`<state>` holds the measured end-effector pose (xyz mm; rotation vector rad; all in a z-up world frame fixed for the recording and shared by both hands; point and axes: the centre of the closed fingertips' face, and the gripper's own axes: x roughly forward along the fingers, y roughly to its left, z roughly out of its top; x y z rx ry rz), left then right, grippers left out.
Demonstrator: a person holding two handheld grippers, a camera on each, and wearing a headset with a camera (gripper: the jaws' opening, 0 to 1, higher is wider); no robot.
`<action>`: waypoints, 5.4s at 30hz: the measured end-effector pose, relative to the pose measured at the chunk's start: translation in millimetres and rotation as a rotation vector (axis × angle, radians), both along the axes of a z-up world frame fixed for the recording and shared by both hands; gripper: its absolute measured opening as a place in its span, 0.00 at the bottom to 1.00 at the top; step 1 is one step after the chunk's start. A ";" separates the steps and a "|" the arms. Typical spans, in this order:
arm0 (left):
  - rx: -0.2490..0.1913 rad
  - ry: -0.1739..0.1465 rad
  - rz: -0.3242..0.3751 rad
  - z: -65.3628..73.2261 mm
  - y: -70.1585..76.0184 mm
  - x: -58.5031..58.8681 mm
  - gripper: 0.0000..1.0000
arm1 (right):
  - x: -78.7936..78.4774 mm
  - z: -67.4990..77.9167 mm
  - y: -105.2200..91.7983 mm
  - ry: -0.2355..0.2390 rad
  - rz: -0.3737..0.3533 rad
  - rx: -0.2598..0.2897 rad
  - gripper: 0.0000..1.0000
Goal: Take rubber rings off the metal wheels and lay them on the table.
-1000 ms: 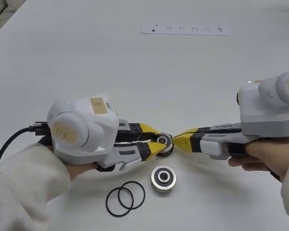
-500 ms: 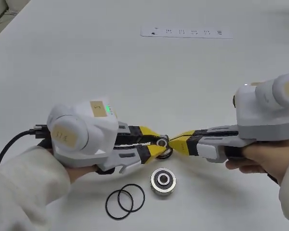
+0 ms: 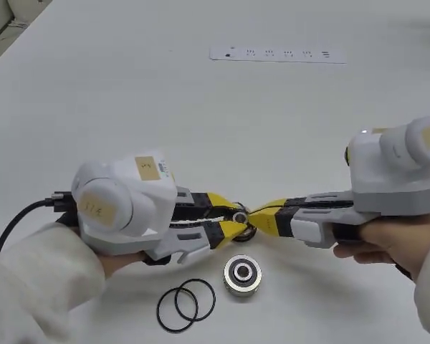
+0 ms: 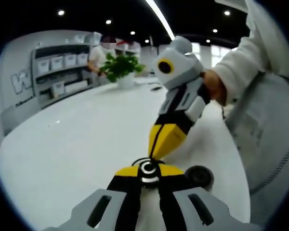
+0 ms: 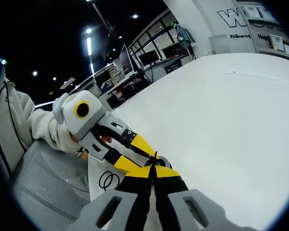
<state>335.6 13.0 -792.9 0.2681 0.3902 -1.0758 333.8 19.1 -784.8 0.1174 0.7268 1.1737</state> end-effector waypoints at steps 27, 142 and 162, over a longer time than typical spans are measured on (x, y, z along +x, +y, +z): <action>0.021 -0.003 -0.008 22.9 15.8 -14.5 0.37 | 1.7 8.9 -0.7 0.011 -0.022 0.027 0.00; 0.004 0.006 0.064 49.7 57.2 -17.2 0.62 | -7.4 -11.0 -9.2 -0.162 0.090 -0.134 0.22; 0.014 0.005 -0.042 30.3 16.1 -1.0 0.38 | -6.7 -24.0 -9.7 -0.202 0.124 -0.169 0.18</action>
